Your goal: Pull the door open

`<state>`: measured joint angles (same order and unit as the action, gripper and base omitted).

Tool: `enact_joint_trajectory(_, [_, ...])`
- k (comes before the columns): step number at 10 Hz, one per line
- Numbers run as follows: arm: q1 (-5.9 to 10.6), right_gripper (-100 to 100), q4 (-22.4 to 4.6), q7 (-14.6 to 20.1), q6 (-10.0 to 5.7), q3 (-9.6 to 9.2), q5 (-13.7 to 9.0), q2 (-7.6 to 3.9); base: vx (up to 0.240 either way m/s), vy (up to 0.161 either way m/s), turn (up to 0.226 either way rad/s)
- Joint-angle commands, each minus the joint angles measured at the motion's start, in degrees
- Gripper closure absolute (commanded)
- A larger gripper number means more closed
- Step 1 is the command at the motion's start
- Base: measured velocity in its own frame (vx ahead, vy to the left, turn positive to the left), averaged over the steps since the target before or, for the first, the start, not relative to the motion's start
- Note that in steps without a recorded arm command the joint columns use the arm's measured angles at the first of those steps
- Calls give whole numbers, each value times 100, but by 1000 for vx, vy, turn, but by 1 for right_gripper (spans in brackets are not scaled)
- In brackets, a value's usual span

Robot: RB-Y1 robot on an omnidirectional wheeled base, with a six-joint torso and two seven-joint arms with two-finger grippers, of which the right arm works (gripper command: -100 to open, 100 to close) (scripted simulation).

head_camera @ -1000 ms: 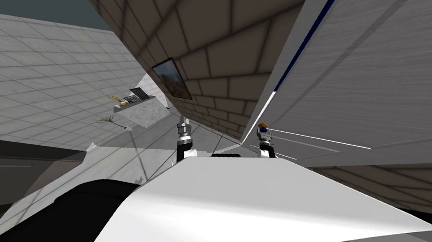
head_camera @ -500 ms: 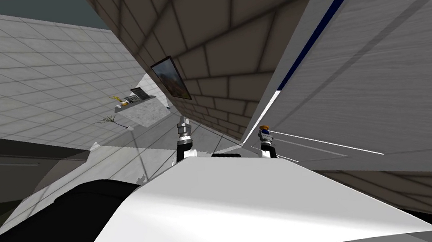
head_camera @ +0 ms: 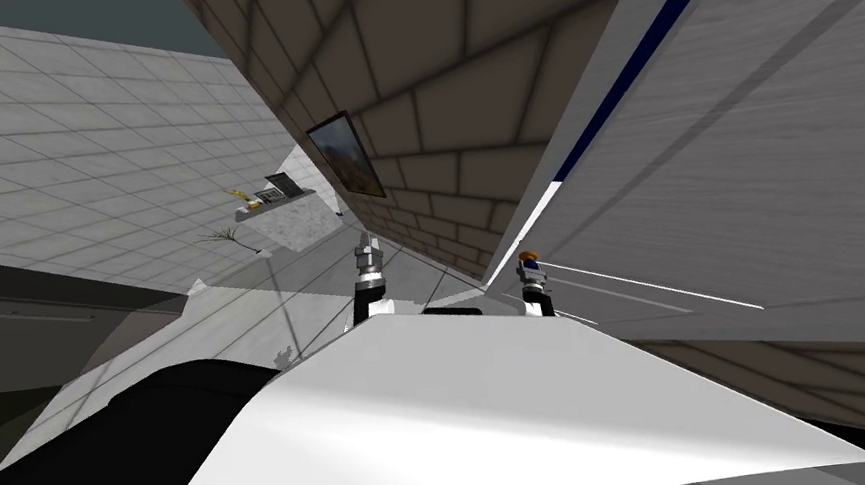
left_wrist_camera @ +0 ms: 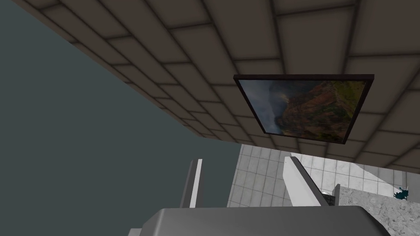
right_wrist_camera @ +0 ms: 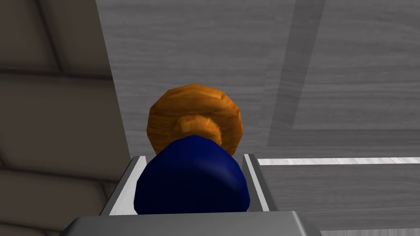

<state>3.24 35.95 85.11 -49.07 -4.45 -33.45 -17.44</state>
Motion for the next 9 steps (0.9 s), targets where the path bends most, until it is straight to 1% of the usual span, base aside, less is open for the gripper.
enact_joint_trajectory(1, [-57, 100, 74, 59, 13, -70, 31, -25, -177, -34, 68])
enact_joint_trajectory(5, [-152, 100, 165, 373, -40, -367, 166, -195, -202, -7, 86])
enact_joint_trajectory(6, [-187, 100, 198, 487, -60, -475, 214, -256, -259, -49, 135])
enact_joint_trajectory(8, [-231, 100, 240, 633, -84, -614, 277, -335, -231, -49, 93])
enact_joint_trajectory(9, [-225, 100, 218, 575, -55, -574, 257, -297, -102, -1, 21])
